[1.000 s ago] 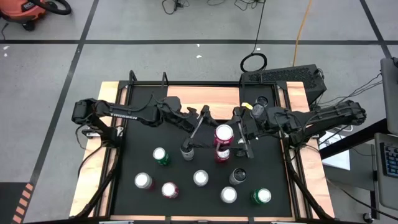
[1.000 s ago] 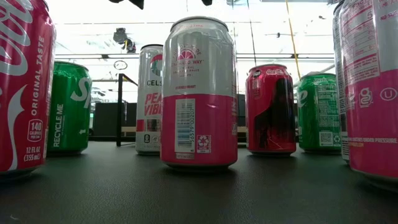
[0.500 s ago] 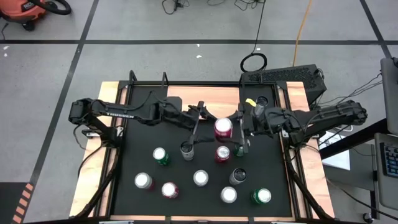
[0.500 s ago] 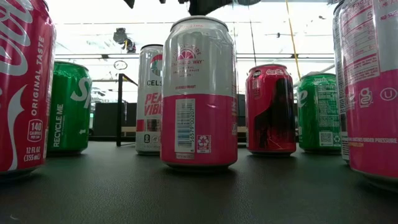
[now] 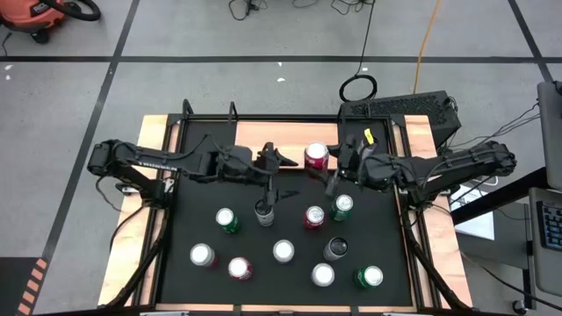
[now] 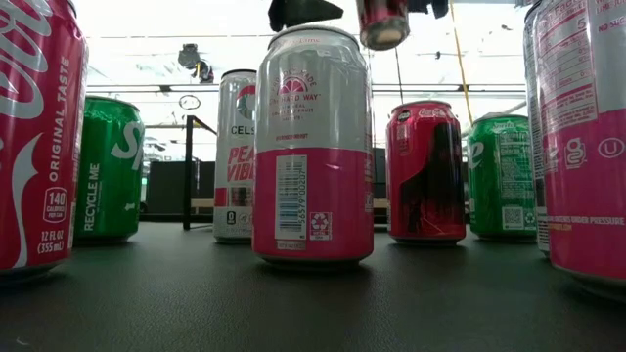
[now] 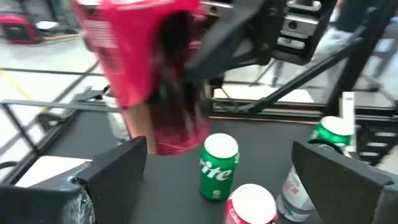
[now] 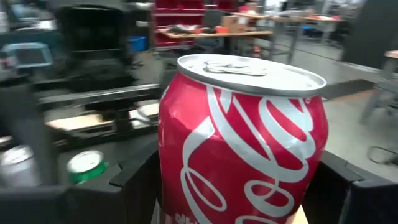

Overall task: Place canned beverage on shelf
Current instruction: Put the top red soda can on the shelf

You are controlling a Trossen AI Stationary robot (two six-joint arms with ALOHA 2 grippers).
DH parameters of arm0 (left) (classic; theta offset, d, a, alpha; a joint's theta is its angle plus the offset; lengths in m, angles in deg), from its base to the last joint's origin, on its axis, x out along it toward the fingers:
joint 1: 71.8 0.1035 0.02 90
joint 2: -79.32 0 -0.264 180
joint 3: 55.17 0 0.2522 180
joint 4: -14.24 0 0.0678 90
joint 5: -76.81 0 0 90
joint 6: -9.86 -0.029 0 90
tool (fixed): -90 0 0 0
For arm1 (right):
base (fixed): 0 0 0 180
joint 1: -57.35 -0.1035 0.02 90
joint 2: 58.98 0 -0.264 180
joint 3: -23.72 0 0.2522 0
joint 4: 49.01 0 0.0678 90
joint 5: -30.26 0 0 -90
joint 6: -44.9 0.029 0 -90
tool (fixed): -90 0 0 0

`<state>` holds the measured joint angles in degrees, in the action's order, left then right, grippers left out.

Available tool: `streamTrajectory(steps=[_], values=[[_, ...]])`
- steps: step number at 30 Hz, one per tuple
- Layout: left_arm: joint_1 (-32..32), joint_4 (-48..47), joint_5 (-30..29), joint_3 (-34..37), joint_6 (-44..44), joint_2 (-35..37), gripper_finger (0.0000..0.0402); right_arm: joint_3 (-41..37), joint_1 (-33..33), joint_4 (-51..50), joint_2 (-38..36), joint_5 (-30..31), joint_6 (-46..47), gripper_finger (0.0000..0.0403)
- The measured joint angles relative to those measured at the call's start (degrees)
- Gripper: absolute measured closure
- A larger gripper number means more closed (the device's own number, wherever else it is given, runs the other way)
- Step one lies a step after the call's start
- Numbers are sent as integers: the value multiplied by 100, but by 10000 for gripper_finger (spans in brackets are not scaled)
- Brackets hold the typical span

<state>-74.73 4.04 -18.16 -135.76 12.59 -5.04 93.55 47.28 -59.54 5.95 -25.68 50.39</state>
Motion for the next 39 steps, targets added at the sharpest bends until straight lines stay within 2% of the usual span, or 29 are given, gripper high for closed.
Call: streamTrajectory(steps=[4, 8, 17, 21, 24, 29, 32, 35, 39], values=[[-296, 44, -1171, 0, 142, -65, 2, -1, -4, 283, 302, 212, 49, 131], [-441, 78, -1678, 2, 179, -145, 2, -9, -5, 713, 544, 208, -64, 131], [-459, 89, -1768, 2, 448, -294, 2, -11, -6, 1142, 643, 211, -204, 131], [-390, 342, -1965, 10, 428, -418, 2, -9, -6, 1366, 643, 196, -311, 131], [-290, 846, -1974, -9, 420, -551, 2, -9, -6, 1382, 640, 186, -336, 131], [-144, 1128, -1951, 4, 349, -680, 2, -9, -6, 1412, 643, 116, -362, 131], [-67, 1134, -1837, 4, 219, -686, 2, -11, 2, 1428, 643, -87, -345, 131], [9, 1166, -1457, 4, 143, -686, 2, -9, -2, 1486, 643, -95, -349, 131], [15, 1400, -1288, 4, 127, -686, 2, -9, -6, 1582, 644, -132, -314, 131]])
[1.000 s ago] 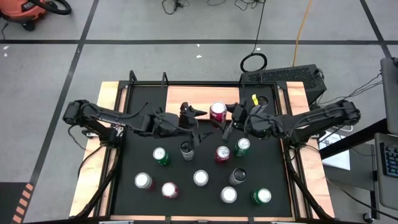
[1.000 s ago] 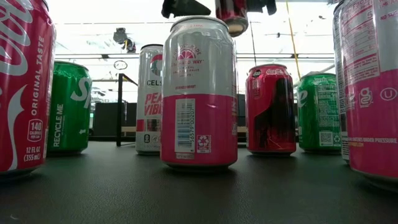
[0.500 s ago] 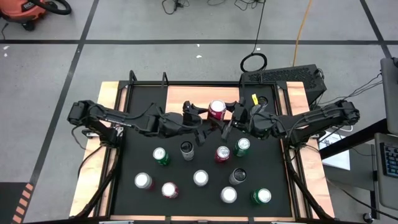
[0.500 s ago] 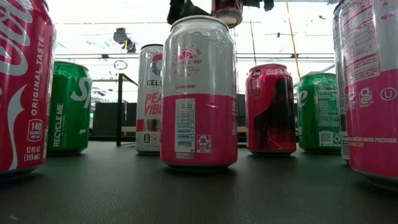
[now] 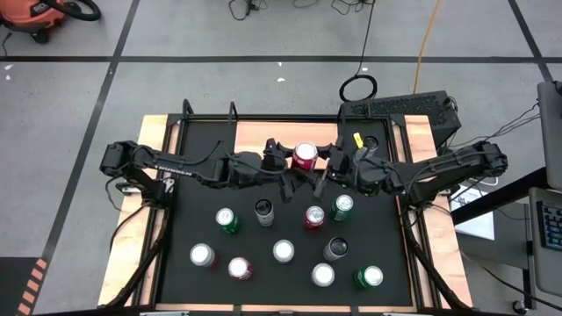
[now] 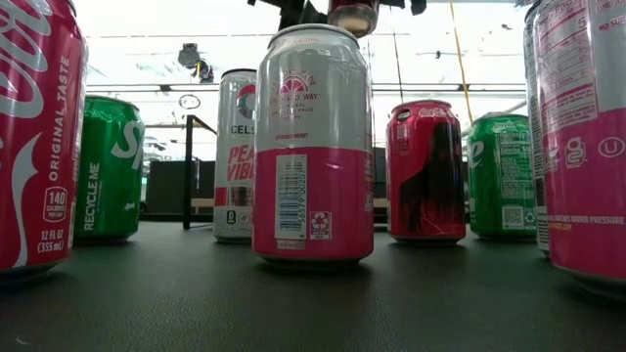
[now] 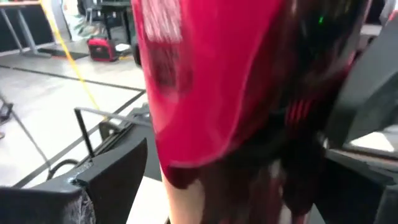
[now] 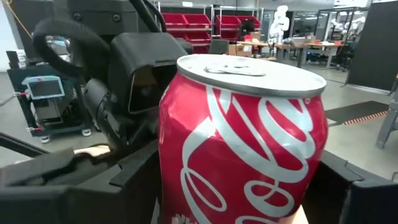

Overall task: Place canned beverage on shelf
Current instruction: Put the top red soda can on the shelf

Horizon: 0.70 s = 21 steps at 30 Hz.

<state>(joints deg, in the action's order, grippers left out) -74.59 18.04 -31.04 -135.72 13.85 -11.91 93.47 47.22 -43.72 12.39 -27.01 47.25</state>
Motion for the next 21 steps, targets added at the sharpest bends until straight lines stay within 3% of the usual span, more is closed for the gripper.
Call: streamTrajectory(steps=[7, 18, 21], values=[[20, 274, 29, 0, -179, -144, 12, 0, 0, 378, 182, -1, -6, 130], [16, 229, 163, -2, -32, -168, 112, 0, 0, 347, 219, 46, -49, 128], [26, 247, 278, -2, -26, -168, 118, 0, 2, 352, 217, 61, -89, 117]])
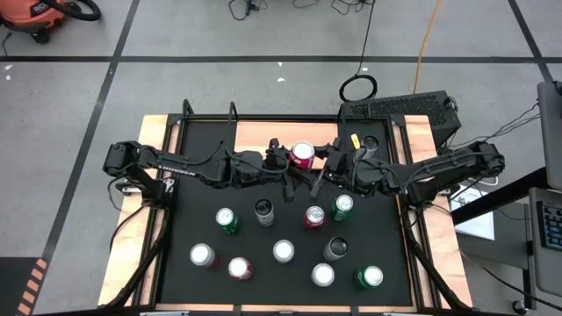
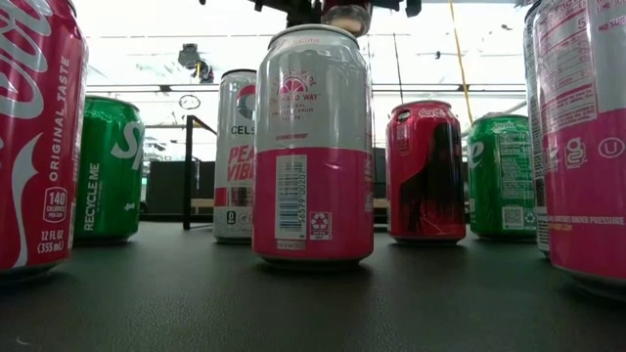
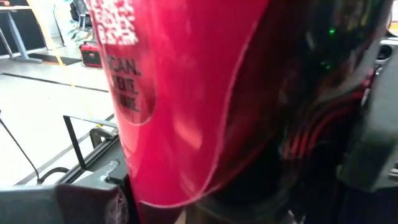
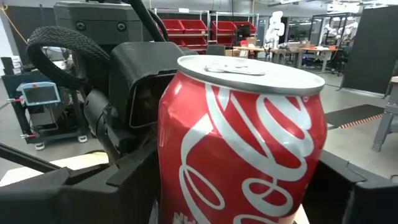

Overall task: Place canned beverage on shelf
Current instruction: Put the top red soda can on the shelf

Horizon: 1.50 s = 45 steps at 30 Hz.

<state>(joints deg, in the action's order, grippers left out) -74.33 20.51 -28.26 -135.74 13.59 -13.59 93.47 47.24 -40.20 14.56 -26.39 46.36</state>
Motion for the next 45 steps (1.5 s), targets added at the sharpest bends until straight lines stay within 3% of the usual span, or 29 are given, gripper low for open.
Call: streamTrajectory(steps=[5, 10, 20, 25, 36, 45], values=[[-4, -37, 172, 0, -2, 2, 118, 0, -9, -77, -22, -22, -58, 86], [-9, -194, 702, 4, 26, 9, 114, 0, -24, -542, -187, -266, -88, 58], [-15, -105, 2410, 9, -284, 42, 111, 13, -38, -837, -673, -2142, -406, 47], [-15, -69, 2866, 9, -469, 42, 110, 13, 12, -774, -729, -2906, -610, 46], [7, 11, 3193, 9, -741, 42, 109, 9, 115, -530, -594, -3346, -576, 47], [22, 4, 3213, 7, -728, 42, 109, 7, 123, -309, -511, -3636, -561, 87]])
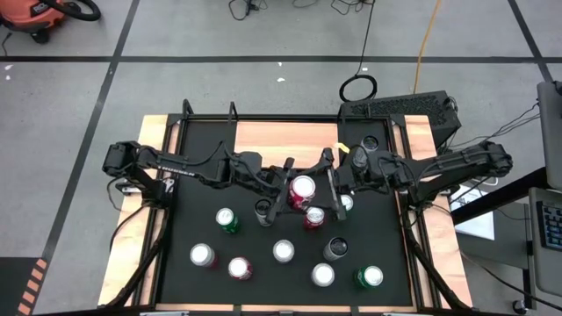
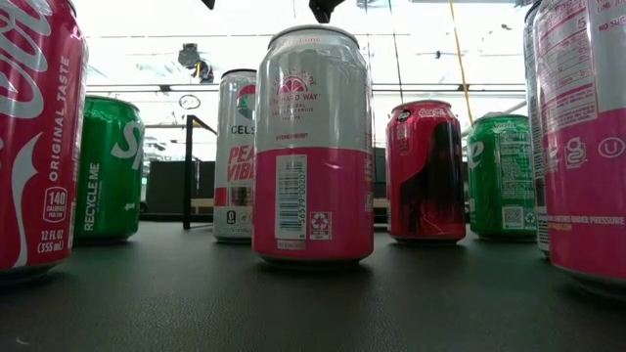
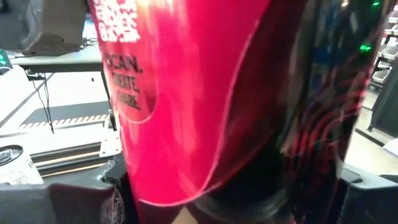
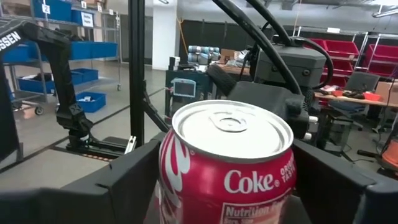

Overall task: Place canned beverage on shelf
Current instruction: Put the top red soda can on the shelf

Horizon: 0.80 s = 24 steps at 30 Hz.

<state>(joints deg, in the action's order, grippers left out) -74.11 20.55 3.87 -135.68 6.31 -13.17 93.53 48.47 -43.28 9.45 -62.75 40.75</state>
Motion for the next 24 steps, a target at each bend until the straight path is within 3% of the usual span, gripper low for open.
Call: streamTrajectory(steps=[24], values=[[0, -97, 136, 0, 18, 13, 109, -4, 111, 267, 188, -459, 233, 89]])
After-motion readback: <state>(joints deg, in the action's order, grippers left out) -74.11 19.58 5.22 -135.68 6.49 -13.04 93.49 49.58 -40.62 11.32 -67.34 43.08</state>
